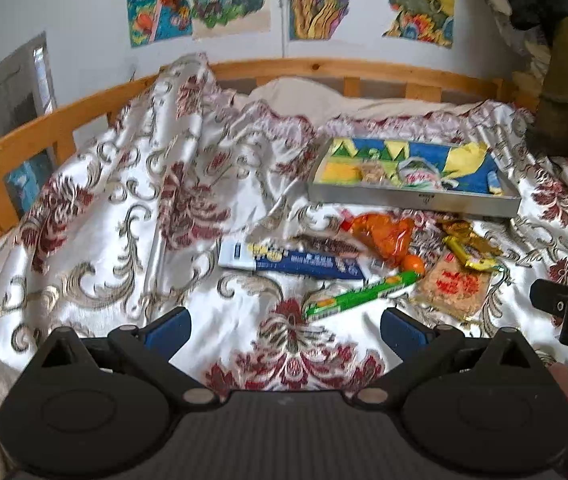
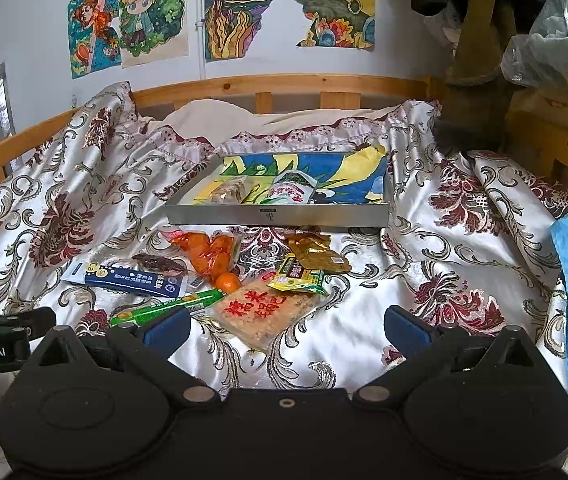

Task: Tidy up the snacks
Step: 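Grasp the green sausage stick with left tool while right tool grasps the rice cake bag, then carry the sausage and rice cake bag into the tray and open both tools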

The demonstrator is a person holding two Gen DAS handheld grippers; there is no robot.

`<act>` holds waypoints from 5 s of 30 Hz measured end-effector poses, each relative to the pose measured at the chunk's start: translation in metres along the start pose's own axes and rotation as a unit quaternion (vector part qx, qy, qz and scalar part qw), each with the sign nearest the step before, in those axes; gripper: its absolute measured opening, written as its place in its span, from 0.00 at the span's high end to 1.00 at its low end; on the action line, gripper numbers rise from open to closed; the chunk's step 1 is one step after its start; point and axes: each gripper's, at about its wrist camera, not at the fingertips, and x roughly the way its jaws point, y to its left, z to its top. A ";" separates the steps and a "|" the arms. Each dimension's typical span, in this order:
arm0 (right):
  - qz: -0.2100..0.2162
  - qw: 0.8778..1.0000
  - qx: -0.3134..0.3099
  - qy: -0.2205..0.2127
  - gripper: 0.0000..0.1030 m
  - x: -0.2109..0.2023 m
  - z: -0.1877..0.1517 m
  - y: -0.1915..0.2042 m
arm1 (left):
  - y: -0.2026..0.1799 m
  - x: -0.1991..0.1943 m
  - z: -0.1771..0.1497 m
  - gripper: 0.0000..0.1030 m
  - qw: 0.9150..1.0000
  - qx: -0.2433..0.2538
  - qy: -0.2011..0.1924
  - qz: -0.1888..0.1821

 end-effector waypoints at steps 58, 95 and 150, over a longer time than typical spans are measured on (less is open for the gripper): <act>0.043 0.965 0.125 0.225 0.02 0.196 0.040 -0.009 | -0.031 0.177 0.047 0.18 0.951 0.172 0.193 -0.171; -0.010 0.981 0.019 0.193 0.19 0.161 0.009 0.023 | -0.043 0.175 0.041 0.71 0.930 0.189 0.226 -0.221; 0.065 0.998 0.003 0.000 0.27 0.078 0.064 0.020 | 0.014 0.133 0.127 0.82 0.955 -0.113 0.073 -0.264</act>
